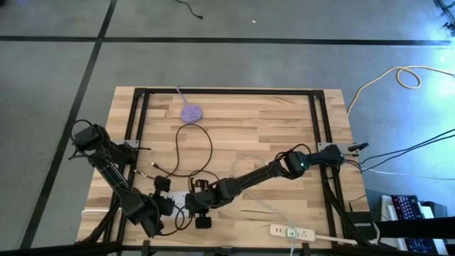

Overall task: Insert USB
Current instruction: Insert the right black usb cable into the white outlet extension, then insert the black usb cable into the purple outlet extension

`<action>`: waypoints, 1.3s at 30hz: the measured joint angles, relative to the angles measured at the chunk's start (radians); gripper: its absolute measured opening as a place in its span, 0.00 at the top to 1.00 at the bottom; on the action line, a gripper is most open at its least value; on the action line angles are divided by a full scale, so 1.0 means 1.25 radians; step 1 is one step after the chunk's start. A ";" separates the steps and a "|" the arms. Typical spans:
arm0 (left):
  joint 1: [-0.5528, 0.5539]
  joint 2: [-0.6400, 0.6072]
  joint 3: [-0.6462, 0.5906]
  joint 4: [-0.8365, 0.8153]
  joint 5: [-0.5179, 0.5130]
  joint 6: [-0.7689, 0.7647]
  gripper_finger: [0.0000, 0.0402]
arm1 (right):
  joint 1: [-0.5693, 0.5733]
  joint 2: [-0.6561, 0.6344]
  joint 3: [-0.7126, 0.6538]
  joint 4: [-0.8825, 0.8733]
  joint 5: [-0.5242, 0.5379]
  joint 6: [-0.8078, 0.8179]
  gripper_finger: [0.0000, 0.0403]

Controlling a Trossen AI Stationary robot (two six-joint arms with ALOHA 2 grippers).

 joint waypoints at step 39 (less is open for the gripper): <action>-0.132 -0.178 0.047 -0.163 0.015 -0.302 0.22 | 0.043 0.004 0.000 0.124 -0.089 -0.055 0.79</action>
